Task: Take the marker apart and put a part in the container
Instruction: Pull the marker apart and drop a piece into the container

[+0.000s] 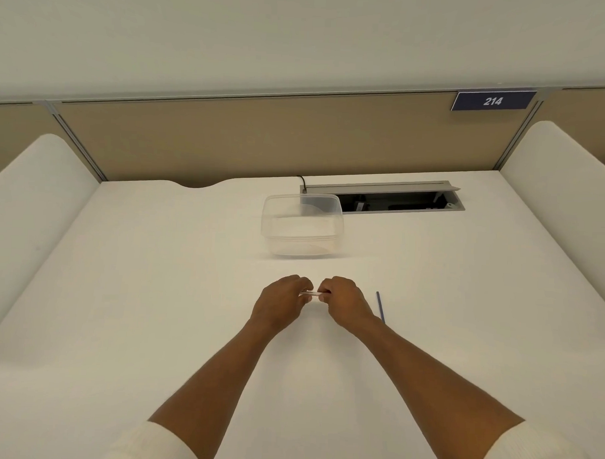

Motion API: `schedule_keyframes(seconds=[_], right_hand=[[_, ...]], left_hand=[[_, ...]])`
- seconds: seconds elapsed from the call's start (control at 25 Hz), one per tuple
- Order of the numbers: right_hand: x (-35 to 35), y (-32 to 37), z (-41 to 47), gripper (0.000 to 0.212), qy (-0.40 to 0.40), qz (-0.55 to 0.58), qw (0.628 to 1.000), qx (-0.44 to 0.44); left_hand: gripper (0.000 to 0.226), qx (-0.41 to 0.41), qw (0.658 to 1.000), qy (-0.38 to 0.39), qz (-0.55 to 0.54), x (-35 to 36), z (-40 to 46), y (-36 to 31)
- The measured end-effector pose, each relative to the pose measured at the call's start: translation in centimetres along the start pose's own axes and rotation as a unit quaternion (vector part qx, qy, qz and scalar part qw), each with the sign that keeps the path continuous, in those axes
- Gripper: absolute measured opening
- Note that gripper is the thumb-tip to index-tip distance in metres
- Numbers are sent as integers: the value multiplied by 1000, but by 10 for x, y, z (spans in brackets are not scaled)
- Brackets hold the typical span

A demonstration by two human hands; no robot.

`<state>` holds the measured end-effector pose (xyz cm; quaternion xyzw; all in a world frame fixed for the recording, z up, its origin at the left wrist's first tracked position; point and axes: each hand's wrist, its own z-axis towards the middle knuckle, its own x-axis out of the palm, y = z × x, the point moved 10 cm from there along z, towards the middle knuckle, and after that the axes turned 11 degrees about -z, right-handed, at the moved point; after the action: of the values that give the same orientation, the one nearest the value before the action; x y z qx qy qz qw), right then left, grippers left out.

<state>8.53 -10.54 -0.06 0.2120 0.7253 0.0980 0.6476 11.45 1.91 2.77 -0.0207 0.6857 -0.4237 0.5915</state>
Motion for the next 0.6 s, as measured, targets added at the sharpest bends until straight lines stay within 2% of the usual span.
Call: schedule_keyframes(seconds=[0.12,0.2,0.28,0.36,0.6], right_hand=[[4,-31,2,14,14,101,989,108],[13,-46,-2,14,29,223,958,176],[16,-51,-7,14,28,312,926,210],[15,-50,-7,11,21,347,913,214],[10,-48,-5,2,-11,309,935,171]], left_hand=[[37,17,996,-86,-7,-19,-7,0],[44,1,995,-104,-9,-23,-11,9],[49,-37,996,-75,-12,-14,-12,24],[55,-79,996,-24,-16,1,-12,41],[73,-112,991,67,-5,42,-21,64]])
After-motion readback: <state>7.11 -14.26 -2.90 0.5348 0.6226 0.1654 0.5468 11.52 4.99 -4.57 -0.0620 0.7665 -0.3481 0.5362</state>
